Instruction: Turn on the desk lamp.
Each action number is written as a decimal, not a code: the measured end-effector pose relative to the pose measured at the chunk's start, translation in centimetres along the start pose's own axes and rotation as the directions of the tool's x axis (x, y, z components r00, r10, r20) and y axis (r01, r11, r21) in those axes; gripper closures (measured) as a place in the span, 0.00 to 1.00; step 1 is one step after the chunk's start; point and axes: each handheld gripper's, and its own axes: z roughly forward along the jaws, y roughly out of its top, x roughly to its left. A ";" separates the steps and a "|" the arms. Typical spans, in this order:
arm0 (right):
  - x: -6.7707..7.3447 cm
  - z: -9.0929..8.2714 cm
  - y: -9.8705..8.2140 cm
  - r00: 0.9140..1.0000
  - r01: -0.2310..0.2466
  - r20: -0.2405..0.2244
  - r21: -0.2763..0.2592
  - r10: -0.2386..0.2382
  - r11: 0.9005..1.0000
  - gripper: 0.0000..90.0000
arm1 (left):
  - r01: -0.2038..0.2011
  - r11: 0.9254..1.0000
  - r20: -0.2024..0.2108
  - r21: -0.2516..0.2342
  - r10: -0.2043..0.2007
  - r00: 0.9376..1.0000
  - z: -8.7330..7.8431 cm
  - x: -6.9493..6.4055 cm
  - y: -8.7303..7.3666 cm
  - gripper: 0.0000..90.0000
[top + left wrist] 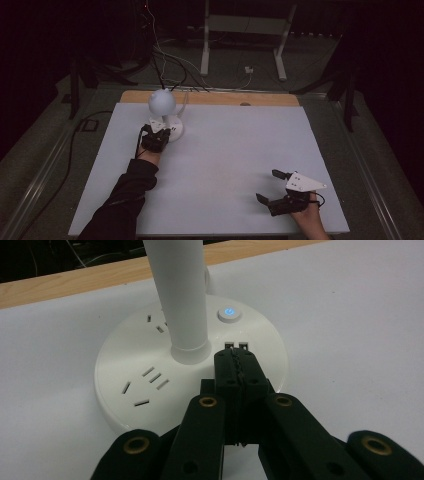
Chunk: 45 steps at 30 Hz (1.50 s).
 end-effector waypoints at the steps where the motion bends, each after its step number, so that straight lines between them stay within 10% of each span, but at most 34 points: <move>1: 0.0 0.0 0.0 1.000 0.000 0.000 -0.001 0.000 1.000 0.00 | 0.001 1.000 -0.004 -0.001 -0.001 1.000 0.0 0.0 0.0 1.00; 21: 0.0 0.1 -0.1 1.000 -0.006 -0.006 0.011 0.006 1.000 0.00 | -0.018 1.000 -0.011 -0.009 0.018 1.000 0.1 -0.2 -0.1 1.00; 30: -0.1 0.0 0.0 1.000 -0.004 -0.003 0.006 0.004 1.000 0.00 | 0.036 0.999 0.001 -0.030 -0.036 0.999 -0.5 0.2 0.3 0.97; 45: 0.0 -0.1 0.0 1.000 -0.003 -0.002 0.008 0.003 1.000 0.00 | 0.070 0.997 0.017 -0.033 -0.070 0.997 -2.3 -1.0 1.5 0.61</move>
